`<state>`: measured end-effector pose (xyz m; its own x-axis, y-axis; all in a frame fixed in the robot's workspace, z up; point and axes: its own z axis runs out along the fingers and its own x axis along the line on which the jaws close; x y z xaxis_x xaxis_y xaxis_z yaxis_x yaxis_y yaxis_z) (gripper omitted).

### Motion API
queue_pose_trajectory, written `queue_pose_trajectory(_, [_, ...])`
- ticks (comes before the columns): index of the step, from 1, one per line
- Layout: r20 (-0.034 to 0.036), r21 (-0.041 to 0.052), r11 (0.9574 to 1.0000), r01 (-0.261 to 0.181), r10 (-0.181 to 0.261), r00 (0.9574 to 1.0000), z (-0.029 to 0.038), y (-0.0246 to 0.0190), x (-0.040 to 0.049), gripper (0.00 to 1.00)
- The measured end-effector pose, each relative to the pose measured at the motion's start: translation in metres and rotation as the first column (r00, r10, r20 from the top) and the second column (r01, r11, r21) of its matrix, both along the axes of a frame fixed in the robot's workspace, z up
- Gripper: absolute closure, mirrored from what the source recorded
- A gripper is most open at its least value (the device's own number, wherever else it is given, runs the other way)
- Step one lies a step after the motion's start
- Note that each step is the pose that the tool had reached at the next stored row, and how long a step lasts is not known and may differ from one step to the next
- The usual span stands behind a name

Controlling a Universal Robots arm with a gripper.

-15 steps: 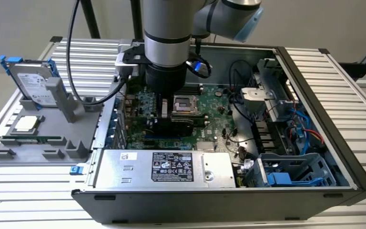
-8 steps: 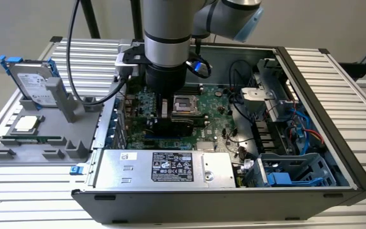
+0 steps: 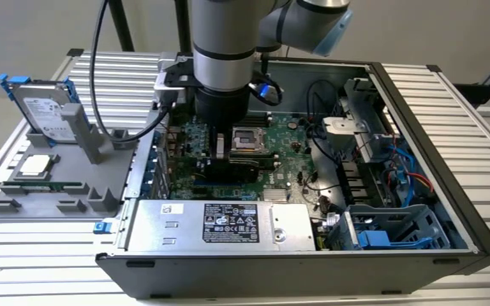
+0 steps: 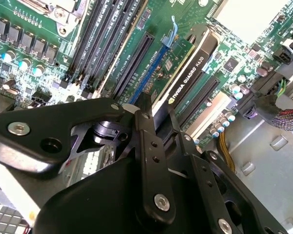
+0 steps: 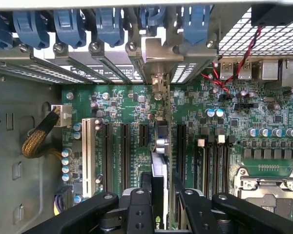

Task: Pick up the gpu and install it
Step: 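Insert the gpu into the slot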

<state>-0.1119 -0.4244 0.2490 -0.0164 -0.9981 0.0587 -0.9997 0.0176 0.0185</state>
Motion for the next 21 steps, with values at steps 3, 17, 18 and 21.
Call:
queue_pose_trajectory(3, [0.0002,0.0006,1.0,0.0,0.0,1.0,-0.0001,-0.0004,-0.0005,1.0])
queue_pose_trajectory(17, [0.0,0.0031,1.0,-0.004,0.004,1.0,-0.0001,-0.0051,-0.0048,1.0])
queue_pose_trajectory(18, [0.0,0.003,1.0,-0.004,0.004,1.0,0.0,-0.0051,-0.0048,1.0])
queue_pose_trajectory(21, [-0.0001,0.0027,1.0,-0.004,0.004,1.0,-0.0003,-0.0053,-0.005,1.0])
